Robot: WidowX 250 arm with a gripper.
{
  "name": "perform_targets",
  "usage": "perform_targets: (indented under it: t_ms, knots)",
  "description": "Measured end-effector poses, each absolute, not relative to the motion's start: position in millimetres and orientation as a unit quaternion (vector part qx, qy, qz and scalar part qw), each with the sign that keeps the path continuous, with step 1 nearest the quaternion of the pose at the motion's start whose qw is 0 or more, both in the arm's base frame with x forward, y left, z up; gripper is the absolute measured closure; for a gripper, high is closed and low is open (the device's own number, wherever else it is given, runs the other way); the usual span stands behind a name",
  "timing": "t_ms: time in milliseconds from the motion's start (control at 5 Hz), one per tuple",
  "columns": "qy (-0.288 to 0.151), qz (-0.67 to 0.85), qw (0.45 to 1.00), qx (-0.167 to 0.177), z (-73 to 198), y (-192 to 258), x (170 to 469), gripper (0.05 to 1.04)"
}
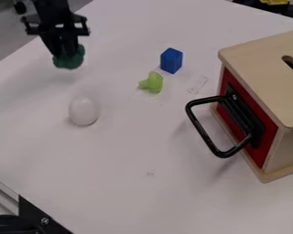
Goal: Move the green object to the far left end of the table
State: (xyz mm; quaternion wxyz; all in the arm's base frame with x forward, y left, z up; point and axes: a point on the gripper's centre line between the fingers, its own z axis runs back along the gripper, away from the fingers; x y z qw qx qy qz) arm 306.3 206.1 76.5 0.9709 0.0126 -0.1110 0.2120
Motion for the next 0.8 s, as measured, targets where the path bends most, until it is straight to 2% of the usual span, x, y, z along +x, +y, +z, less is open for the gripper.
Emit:
perform_targets:
  t_ms: [400,800]
  knots:
    - [-0.108,0.244,0.963,0.020,74.9,228.4,341.4,0.765]
    - [-0.095,0.246,0.964,0.015,60.2,240.7,372.2,0.765]
